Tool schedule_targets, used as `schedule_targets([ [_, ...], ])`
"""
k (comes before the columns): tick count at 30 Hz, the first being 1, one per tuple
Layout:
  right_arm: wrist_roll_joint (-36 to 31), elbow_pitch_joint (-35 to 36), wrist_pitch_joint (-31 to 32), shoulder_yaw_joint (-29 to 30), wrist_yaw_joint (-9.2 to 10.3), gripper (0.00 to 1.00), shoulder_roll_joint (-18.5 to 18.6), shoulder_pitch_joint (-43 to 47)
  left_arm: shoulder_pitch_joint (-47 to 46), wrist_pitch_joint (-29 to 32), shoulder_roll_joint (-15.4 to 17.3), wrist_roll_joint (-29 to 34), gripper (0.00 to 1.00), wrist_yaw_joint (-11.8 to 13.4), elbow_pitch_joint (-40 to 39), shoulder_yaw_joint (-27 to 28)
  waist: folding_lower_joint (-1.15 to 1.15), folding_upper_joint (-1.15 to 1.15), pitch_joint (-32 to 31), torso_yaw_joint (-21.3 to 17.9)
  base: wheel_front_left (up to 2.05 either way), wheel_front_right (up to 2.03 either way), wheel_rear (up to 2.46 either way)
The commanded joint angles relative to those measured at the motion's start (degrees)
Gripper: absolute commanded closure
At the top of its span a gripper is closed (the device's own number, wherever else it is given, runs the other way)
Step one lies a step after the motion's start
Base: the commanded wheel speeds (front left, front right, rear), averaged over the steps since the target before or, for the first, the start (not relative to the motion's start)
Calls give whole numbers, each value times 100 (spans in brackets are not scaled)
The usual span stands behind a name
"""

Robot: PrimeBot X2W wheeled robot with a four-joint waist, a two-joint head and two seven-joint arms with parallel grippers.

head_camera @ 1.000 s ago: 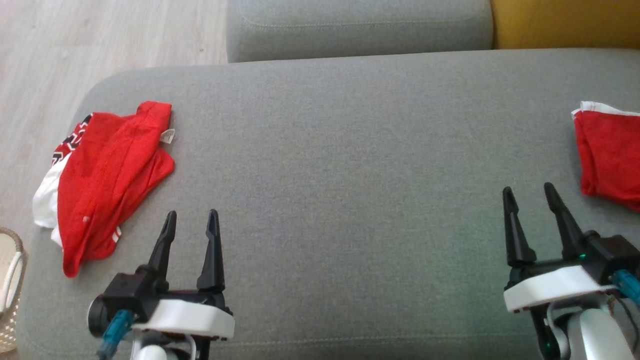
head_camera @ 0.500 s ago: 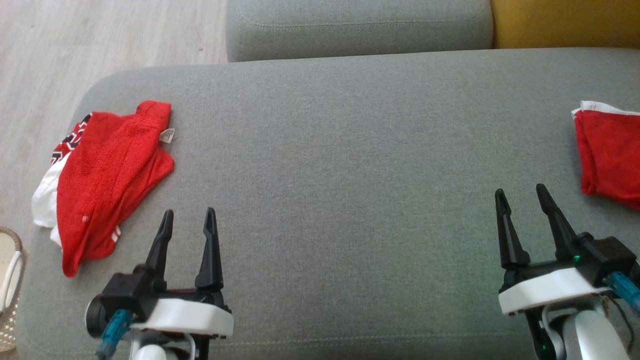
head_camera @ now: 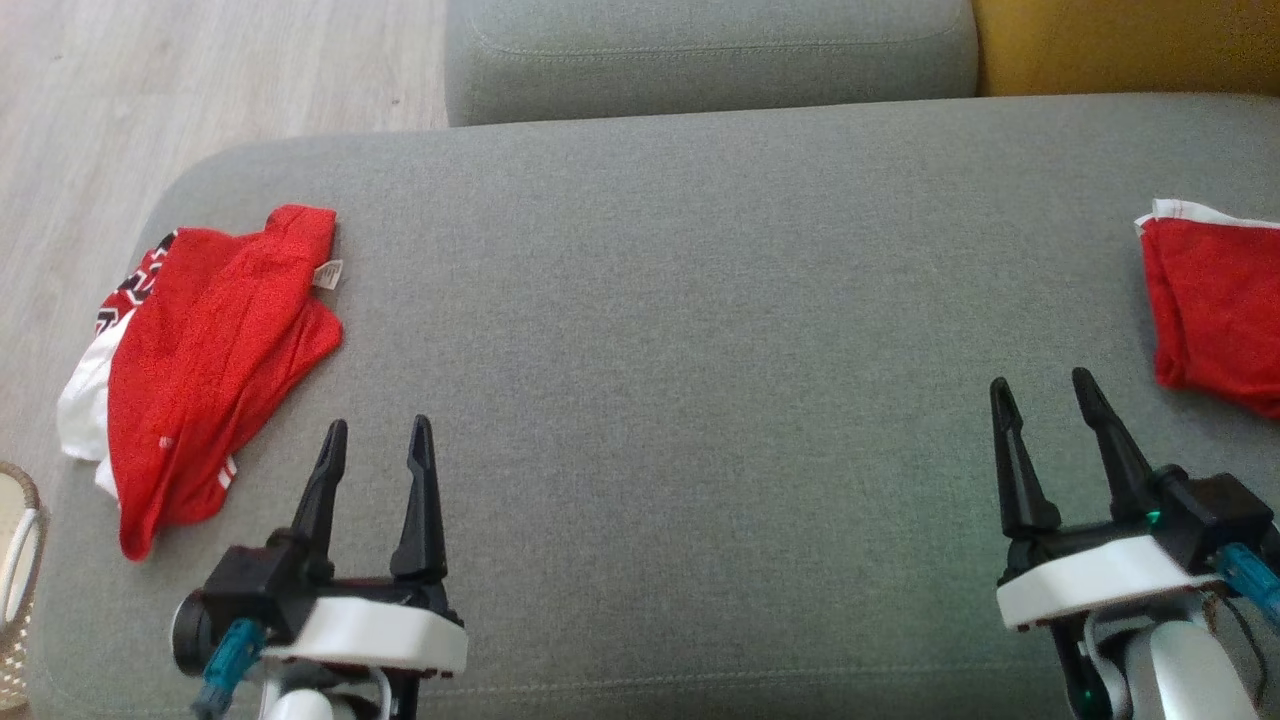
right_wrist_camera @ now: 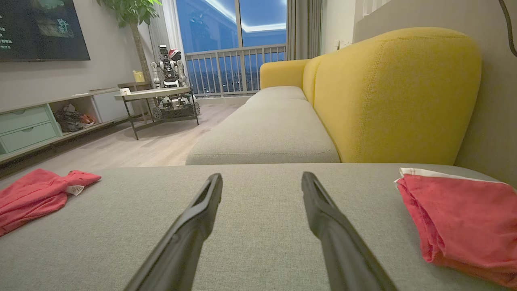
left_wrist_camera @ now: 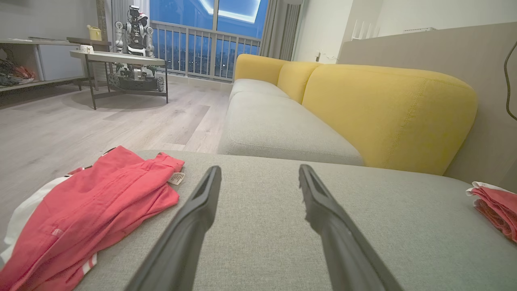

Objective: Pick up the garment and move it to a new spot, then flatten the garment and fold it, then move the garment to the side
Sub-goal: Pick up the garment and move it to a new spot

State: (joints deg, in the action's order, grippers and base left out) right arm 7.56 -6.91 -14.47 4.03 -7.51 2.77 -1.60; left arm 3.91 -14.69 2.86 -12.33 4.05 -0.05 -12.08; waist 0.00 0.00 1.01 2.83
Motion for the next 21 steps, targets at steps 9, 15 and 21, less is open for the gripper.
schedule_targets([
  [9,12,162,-52,-162,2,0,11,-140,-233,-31,2,-17,0,30,-220,179,0,0,15,6,0,0,0],
  [15,14,167,-52,-171,2,0,11,-139,-256,-31,2,-10,0,12,-229,220,0,0,39,145,0,0,0],
  [21,27,184,-52,-338,2,0,10,-132,-289,-31,2,5,0,37,-293,295,0,0,84,471,0,0,0],
])
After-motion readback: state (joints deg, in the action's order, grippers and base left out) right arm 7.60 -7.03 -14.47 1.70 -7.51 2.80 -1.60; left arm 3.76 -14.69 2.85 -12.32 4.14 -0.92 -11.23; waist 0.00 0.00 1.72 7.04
